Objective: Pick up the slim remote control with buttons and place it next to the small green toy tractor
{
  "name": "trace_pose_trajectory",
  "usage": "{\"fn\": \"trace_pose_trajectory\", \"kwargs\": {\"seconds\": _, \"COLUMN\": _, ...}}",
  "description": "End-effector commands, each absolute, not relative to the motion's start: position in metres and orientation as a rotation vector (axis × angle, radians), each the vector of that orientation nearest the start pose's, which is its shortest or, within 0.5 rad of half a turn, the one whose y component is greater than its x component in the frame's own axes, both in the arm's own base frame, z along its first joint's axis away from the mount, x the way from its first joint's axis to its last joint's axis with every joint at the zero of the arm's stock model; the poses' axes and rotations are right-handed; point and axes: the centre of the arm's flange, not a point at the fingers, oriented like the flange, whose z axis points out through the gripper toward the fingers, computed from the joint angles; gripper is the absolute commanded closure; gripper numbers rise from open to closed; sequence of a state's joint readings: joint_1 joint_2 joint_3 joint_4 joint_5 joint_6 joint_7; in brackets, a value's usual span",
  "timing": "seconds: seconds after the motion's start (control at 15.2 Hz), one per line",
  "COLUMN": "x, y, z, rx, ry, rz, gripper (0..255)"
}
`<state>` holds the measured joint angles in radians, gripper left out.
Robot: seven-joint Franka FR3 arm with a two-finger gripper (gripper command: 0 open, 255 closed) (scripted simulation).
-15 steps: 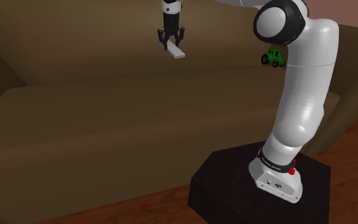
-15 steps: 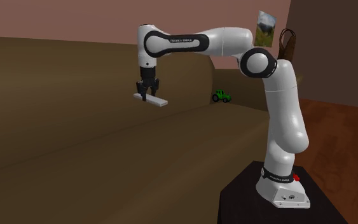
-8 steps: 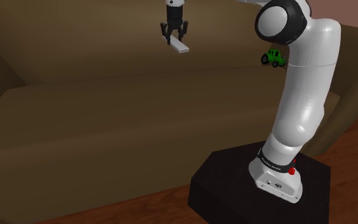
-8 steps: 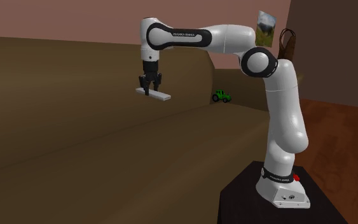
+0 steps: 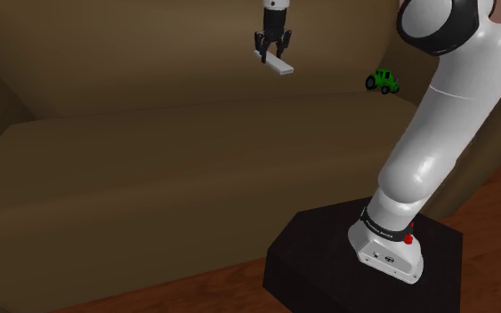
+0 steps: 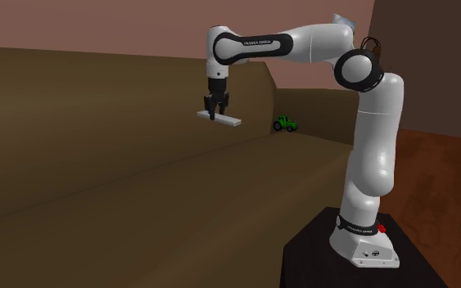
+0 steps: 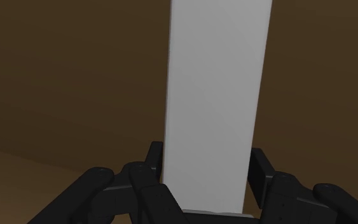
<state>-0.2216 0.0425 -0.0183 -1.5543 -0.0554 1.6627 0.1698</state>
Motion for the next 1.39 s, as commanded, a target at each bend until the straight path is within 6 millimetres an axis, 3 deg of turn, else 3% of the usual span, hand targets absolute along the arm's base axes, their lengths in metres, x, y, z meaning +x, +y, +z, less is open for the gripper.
{"fn": "trace_pose_trajectory", "kwargs": {"seconds": 0.0, "x": 0.541, "y": -0.161, "z": 0.62, "rx": -3.133, "ry": 0.644, "rz": -0.103, "gripper": 255}}
{"fn": "trace_pose_trajectory", "kwargs": {"seconds": 1.32, "x": 0.351, "y": -0.345, "z": 0.62, "rx": -3.133, "ry": 0.644, "rz": -0.103, "gripper": 255}}
